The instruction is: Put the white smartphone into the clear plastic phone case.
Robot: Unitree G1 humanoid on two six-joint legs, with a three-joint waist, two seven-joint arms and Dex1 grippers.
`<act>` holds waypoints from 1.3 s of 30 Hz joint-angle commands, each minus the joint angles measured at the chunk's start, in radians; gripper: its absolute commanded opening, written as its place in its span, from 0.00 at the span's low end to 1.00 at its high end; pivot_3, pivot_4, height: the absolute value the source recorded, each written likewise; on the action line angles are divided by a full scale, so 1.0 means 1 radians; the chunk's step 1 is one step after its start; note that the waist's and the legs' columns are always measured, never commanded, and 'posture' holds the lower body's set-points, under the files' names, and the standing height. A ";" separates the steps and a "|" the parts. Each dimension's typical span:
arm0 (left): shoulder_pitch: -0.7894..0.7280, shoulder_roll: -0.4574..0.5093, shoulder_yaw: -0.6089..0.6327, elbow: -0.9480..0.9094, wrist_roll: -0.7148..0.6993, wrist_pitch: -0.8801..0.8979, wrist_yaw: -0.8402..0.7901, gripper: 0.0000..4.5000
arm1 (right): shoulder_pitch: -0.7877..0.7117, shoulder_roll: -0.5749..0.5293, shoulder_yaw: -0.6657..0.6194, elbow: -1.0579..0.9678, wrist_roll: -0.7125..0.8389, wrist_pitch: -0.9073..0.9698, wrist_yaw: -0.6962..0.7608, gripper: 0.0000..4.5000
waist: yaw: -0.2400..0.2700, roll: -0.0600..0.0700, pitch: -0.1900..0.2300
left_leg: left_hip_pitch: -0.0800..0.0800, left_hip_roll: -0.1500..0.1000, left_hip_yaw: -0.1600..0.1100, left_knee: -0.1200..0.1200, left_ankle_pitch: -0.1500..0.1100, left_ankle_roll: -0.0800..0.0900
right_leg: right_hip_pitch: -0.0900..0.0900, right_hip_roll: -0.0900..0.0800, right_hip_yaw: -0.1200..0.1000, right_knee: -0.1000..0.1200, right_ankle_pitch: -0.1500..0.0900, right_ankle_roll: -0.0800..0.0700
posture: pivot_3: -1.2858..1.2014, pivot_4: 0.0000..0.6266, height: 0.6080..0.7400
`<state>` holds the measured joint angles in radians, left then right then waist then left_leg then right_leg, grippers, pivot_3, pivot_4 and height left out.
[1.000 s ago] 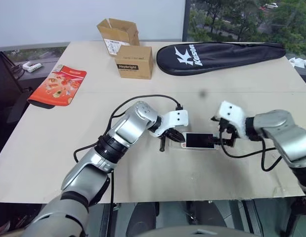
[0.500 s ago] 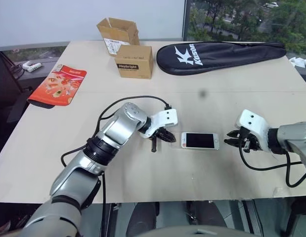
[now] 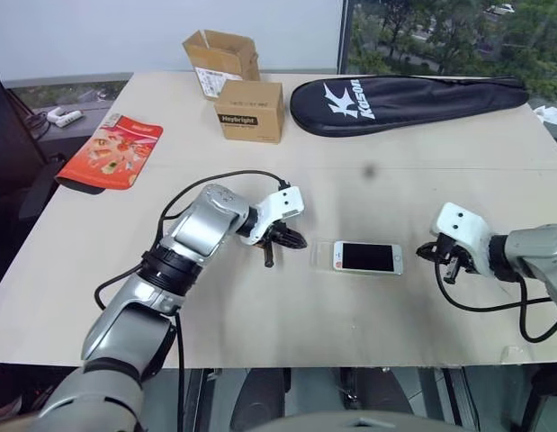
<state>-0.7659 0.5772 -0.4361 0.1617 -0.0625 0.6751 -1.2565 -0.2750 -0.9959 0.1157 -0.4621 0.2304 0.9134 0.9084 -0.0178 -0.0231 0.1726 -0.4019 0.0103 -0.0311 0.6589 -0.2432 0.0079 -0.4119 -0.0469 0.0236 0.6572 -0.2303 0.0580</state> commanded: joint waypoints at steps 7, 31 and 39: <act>-0.014 -0.020 -0.047 -0.024 0.005 0.003 -0.023 0.00 | -0.037 -0.005 0.065 -0.061 -0.011 0.018 -0.018 0.01 | 0.004 0.000 0.000 | 0.000 0.000 0.000 0.000 0.000 0.000 | 0.000 0.000 0.000 0.000 0.000 0.000 | 0.52 0.24 1.00; 0.009 -0.110 -0.046 -0.010 -0.054 0.049 0.009 0.00 | -0.097 0.060 0.144 -0.103 -0.009 0.079 -0.055 0.01 | 0.007 0.000 0.000 | -0.001 -0.001 -0.001 0.002 0.000 0.000 | 0.000 -0.001 -0.001 0.000 0.000 0.000 | 0.52 0.24 1.00; 0.015 -0.109 -0.046 -0.022 -0.057 0.051 0.014 0.00 | -0.132 0.116 0.197 -0.121 -0.003 0.111 -0.063 0.01 | 0.004 0.000 0.000 | -0.001 -0.001 -0.001 0.002 0.000 0.000 | 0.000 -0.001 -0.001 0.001 0.000 0.000 | 0.52 0.24 1.00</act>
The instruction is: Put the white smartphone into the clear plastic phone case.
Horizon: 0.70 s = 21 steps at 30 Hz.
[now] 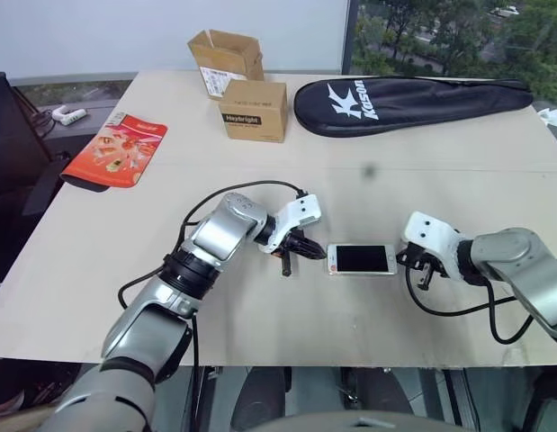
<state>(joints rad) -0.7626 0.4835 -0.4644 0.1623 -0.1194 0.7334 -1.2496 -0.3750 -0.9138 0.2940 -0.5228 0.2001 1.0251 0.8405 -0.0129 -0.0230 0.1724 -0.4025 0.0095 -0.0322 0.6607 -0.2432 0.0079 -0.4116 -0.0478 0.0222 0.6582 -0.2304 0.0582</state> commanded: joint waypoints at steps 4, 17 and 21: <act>0.012 -0.020 -0.019 -0.031 -0.003 -0.003 0.011 0.00 | -0.043 0.052 0.030 -0.066 0.029 0.016 0.003 0.01 | -0.003 0.000 0.000 | 0.001 0.000 0.000 0.000 0.000 0.000 | 0.000 0.000 0.001 0.001 0.000 0.000 | 0.52 0.24 1.00; -0.014 0.041 0.053 -0.086 -0.027 -0.004 0.013 0.00 | 0.071 -0.023 -0.186 -0.071 0.054 -0.007 -0.009 0.01 | 0.000 0.000 0.000 | 0.000 0.000 0.000 0.000 0.000 0.000 | 0.000 0.000 0.000 0.000 0.000 0.000 | 0.52 0.24 1.00; 0.005 0.052 0.083 -0.126 -0.058 0.000 0.017 0.00 | 0.132 0.087 -0.372 -0.070 0.137 -0.067 -0.047 0.01 | -0.001 0.000 0.000 | -0.001 0.000 0.000 0.000 0.000 0.000 | 0.000 0.000 0.000 -0.001 0.000 0.000 | 0.52 0.24 1.00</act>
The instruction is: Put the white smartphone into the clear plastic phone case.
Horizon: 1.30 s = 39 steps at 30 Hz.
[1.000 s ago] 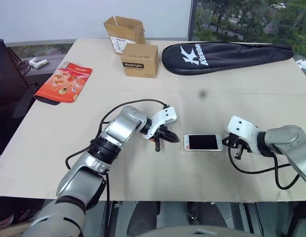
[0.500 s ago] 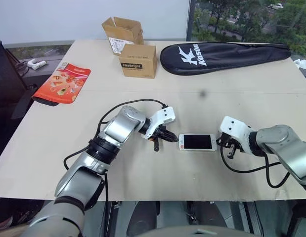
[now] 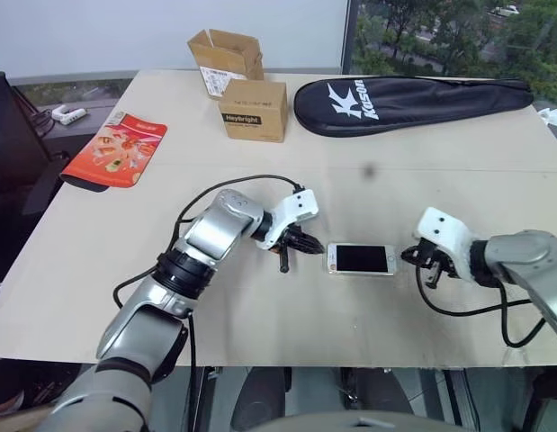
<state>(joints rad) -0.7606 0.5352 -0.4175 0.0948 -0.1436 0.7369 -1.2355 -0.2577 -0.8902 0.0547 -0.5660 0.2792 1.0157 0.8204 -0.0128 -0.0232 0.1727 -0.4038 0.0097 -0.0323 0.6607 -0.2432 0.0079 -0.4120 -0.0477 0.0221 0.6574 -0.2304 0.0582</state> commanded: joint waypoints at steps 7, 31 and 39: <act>0.049 -0.076 0.085 -0.084 -0.122 -0.023 0.019 0.00 | 0.156 0.266 -0.235 0.000 0.134 -0.229 -0.072 0.01 | 0.005 -0.001 0.000 | 0.000 0.000 0.000 0.000 0.000 0.000 | 0.000 0.000 -0.001 0.000 0.000 0.000 | 0.52 0.24 1.00; 0.066 -0.110 -0.035 -0.012 0.008 -0.078 0.112 0.00 | 0.289 0.285 -0.068 0.296 0.029 -0.553 -0.010 0.01 | -0.003 0.000 -0.001 | 0.005 0.000 0.001 0.002 0.000 0.000 | 0.004 0.001 0.001 0.002 0.000 0.000 | 0.52 0.24 1.00; 0.060 -0.098 -0.073 0.004 0.055 -0.076 0.127 0.00 | 0.287 0.266 -0.053 0.278 0.049 -0.484 -0.031 0.01 | -0.001 -0.003 -0.006 | 0.009 0.000 0.000 0.002 0.000 0.000 | 0.009 0.001 0.001 0.000 0.000 0.000 | 0.52 0.24 1.00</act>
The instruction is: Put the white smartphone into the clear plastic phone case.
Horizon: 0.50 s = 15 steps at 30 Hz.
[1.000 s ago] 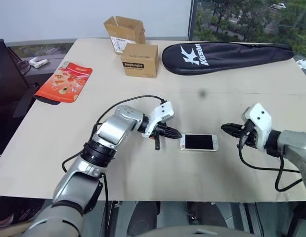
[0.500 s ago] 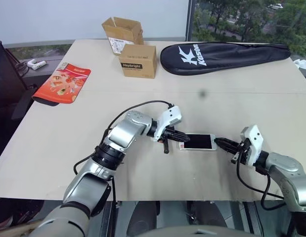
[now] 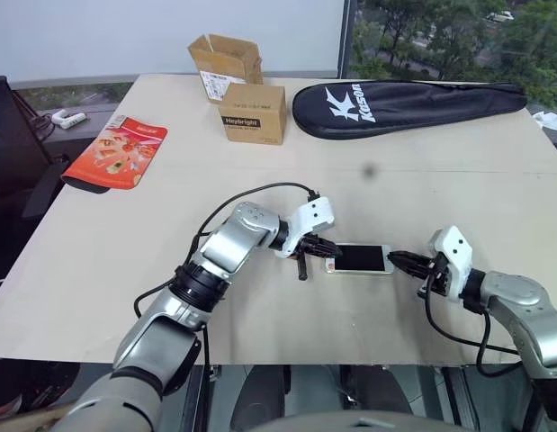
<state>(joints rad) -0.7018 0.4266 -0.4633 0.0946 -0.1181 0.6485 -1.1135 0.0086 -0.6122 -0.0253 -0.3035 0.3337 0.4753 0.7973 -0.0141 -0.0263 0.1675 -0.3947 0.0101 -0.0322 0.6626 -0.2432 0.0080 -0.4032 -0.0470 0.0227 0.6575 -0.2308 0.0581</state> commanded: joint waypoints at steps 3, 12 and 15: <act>-0.006 0.015 -0.039 0.007 0.030 0.018 -0.008 0.00 | 0.024 -0.019 0.040 0.026 -0.015 0.079 -0.014 0.01 | 0.000 -0.001 -0.004 | 0.000 0.000 0.000 0.000 0.000 0.000 | 0.000 0.000 0.000 0.000 0.000 0.000 | 0.52 0.24 1.00; -0.009 0.025 -0.047 0.000 0.039 0.018 -0.014 0.00 | 0.016 -0.077 0.119 0.039 -0.039 0.165 -0.012 0.01 | 0.002 -0.002 -0.013 | 0.003 0.000 -0.001 0.000 0.000 0.000 | 0.004 0.000 -0.001 -0.002 -0.003 -0.001 | 0.52 0.24 1.00; -0.008 0.024 -0.048 -0.004 0.038 0.022 -0.016 0.00 | 0.008 -0.106 0.162 0.046 -0.050 0.206 -0.003 0.01 | 0.003 -0.002 -0.014 | 0.005 0.000 -0.002 0.000 0.000 0.000 | 0.008 0.000 -0.003 -0.004 -0.005 0.000 | 0.52 0.24 1.00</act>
<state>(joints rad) -0.7116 0.4460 -0.4909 0.0949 -0.0987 0.6619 -1.1280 -0.0318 -0.6961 0.0391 -0.3248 0.3300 0.5817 0.7788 -0.0106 -0.0285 0.1531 -0.3886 0.0102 -0.0345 0.6624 -0.2435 0.0083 -0.3941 -0.0475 0.0198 0.6526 -0.2354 0.0582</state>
